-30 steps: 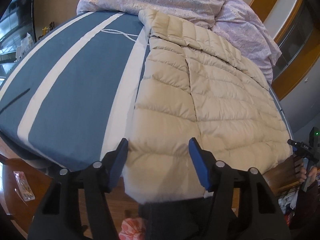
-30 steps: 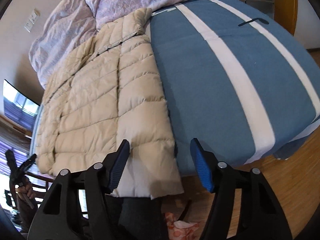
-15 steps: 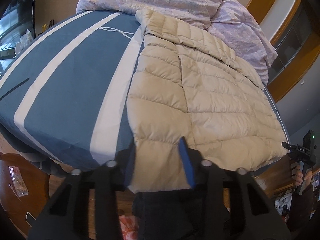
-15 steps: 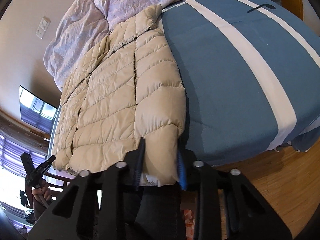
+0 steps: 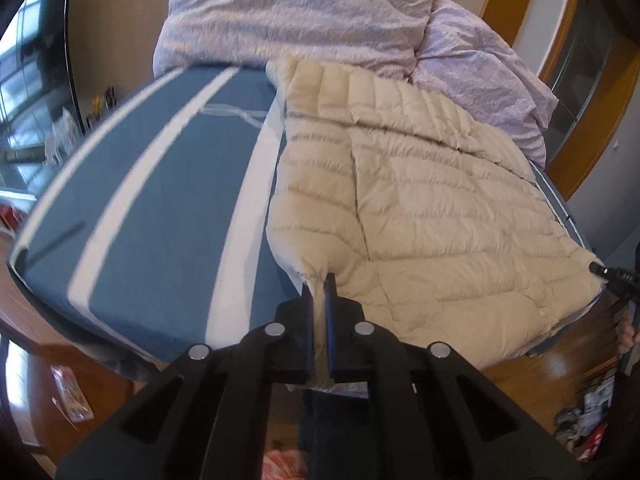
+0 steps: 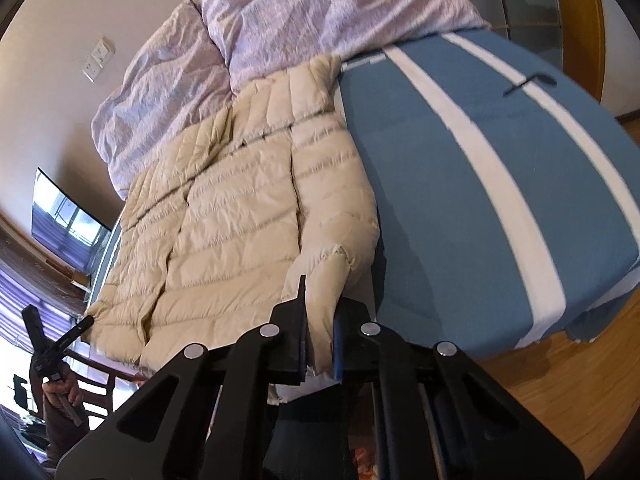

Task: Fold large clothes
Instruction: 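Grasp the jacket hem with the left tool while the right tool grasps the hem too, then lift the hem with both tools and fold it toward the collar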

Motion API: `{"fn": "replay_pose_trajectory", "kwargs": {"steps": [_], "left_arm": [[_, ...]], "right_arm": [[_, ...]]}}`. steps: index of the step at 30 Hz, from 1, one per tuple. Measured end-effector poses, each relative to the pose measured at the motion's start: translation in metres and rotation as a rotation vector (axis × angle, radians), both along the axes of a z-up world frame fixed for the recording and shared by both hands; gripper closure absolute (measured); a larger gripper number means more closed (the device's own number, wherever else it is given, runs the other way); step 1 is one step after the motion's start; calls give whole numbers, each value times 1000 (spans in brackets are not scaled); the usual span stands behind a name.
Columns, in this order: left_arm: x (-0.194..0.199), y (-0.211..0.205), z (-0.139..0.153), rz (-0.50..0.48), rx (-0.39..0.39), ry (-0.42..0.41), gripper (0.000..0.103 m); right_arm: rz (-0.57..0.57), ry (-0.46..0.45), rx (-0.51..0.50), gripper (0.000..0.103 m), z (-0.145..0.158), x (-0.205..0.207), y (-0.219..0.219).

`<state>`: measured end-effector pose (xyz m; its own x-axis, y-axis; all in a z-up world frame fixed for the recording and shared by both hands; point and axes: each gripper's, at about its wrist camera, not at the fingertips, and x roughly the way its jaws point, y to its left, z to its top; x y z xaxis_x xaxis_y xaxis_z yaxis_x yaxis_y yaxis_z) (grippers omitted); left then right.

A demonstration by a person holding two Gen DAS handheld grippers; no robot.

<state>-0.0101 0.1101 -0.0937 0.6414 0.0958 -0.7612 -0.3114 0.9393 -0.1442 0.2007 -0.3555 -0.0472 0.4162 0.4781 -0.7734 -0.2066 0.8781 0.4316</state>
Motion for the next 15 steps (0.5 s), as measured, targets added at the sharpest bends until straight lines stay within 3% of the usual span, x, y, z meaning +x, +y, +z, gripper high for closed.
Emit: {"fn": "replay_pose_trajectory", "kwargs": {"steps": [6,15], "left_arm": [[12,-4,22,4,86,-33,98],[70,0,59,30,174,-82,98]], "right_arm": [[-24,-46,-13,94,21,18,7],[-91,-120,-102,94,46,75,39]]}}
